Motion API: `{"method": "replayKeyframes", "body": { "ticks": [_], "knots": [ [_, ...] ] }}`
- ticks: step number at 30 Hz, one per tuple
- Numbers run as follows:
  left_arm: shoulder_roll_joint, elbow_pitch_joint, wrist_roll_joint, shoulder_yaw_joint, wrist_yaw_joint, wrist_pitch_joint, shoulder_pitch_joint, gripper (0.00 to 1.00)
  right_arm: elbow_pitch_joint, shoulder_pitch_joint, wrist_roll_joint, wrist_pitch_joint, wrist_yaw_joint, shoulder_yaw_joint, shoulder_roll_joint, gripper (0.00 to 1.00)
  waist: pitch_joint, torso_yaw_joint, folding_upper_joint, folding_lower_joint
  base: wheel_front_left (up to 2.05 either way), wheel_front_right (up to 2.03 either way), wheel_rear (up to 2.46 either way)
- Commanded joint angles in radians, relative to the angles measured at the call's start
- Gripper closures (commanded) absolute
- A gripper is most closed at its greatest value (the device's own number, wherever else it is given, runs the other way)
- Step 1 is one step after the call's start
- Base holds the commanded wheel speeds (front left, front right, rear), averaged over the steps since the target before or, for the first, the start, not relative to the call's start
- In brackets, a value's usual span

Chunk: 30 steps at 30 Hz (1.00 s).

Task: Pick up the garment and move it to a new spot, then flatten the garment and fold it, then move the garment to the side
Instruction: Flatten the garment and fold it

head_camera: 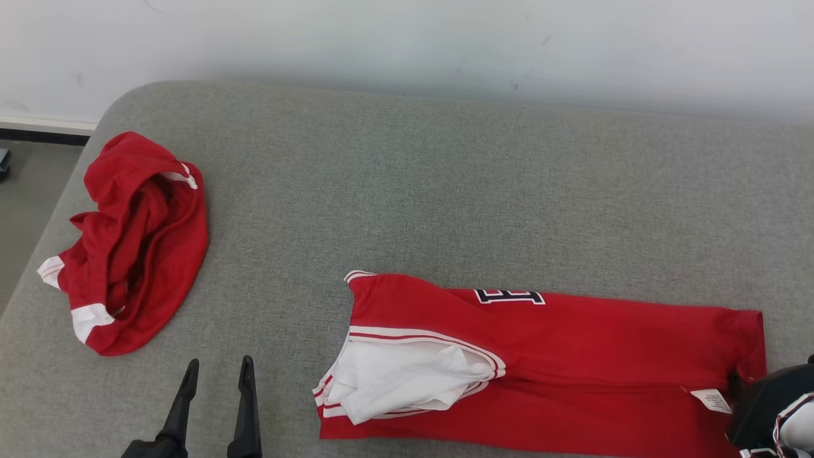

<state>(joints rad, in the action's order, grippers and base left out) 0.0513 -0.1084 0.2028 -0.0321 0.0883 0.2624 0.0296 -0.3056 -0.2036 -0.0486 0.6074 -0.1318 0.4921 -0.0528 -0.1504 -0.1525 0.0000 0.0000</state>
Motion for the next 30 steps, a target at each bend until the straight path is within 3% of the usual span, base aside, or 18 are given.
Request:
{"method": "replayKeyframes", "body": {
  "ticks": [1, 2, 14, 21, 30],
  "knots": [
    [-0.002, 0.005, -0.008, 0.003, 0.002, 0.003, -0.011, 0.0, -0.024, 0.006, 0.001, 0.004, 0.002, 0.002, 0.005, 0.78, 0.001, -0.002, 0.0, 0.0, 0.0, 0.0, 0.0],
    [-0.002, 0.006, -0.009, 0.004, 0.003, 0.003, -0.011, 0.0, -0.032, 0.005, 0.002, -0.001, 0.002, 0.004, 0.005, 1.0, 0.001, -0.003, 0.0, 0.0, 0.0, 0.0, 0.0],
    [-0.001, 0.005, -0.001, 0.013, -0.008, 0.003, 0.013, 0.0, -0.02, -0.041, 0.024, -0.086, 0.003, 0.111, -0.001, 1.0, 0.019, 0.017, 0.0, 0.0, 0.0, 0.0, 0.0],
    [-0.001, 0.016, 0.009, 0.01, -0.017, 0.003, 0.017, 0.0, 0.074, -0.065, 0.083, -0.091, 0.003, 0.218, 0.0, 1.0, 0.019, 0.04, 0.0, 0.0, 0.0, 0.0, 0.0],
    [-0.001, 0.02, 0.011, 0.014, -0.024, 0.003, 0.002, 0.0, 0.187, -0.058, 0.191, -0.058, 0.003, 0.278, 0.001, 1.0, 0.007, 0.059, 0.0, 0.0, 0.0, 0.0, 0.0]
  ]
}}
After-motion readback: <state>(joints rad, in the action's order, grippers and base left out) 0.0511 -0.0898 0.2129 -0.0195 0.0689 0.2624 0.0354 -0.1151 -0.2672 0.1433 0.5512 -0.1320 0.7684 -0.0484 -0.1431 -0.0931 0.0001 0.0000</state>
